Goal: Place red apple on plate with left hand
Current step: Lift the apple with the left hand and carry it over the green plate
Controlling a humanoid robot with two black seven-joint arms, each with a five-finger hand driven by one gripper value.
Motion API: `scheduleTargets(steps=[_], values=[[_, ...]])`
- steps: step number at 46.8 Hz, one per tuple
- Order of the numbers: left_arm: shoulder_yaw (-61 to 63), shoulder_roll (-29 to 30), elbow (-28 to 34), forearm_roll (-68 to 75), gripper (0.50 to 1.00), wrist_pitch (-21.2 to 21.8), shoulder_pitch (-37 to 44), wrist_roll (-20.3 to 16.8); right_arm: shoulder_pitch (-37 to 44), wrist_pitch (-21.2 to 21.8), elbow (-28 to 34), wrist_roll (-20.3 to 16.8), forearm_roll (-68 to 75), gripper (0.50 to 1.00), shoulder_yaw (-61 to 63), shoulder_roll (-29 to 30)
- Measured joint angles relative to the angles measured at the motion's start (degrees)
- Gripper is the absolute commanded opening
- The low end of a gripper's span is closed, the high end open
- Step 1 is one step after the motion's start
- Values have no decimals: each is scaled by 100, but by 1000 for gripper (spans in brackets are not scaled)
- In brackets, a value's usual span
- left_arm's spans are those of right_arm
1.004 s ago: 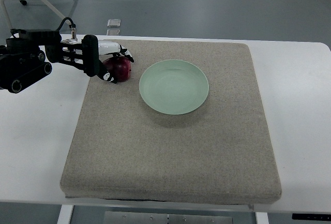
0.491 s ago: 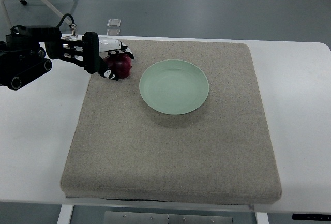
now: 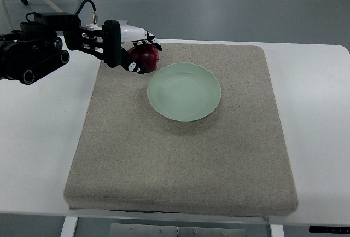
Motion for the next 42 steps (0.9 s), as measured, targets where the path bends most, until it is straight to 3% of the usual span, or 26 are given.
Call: scheduleTargets(steps=[20, 39, 42], values=[[31, -961, 76, 74, 500, 57, 35, 4, 0, 0, 4, 0, 0, 932, 0, 0], [79, -1164, 385, 74, 510, 62, 235, 6, -3, 0, 5, 0, -1, 932, 0, 0], [76, -1164, 385, 74, 533, 62, 255, 6, -5, -1, 2, -2, 0, 932, 0, 0]])
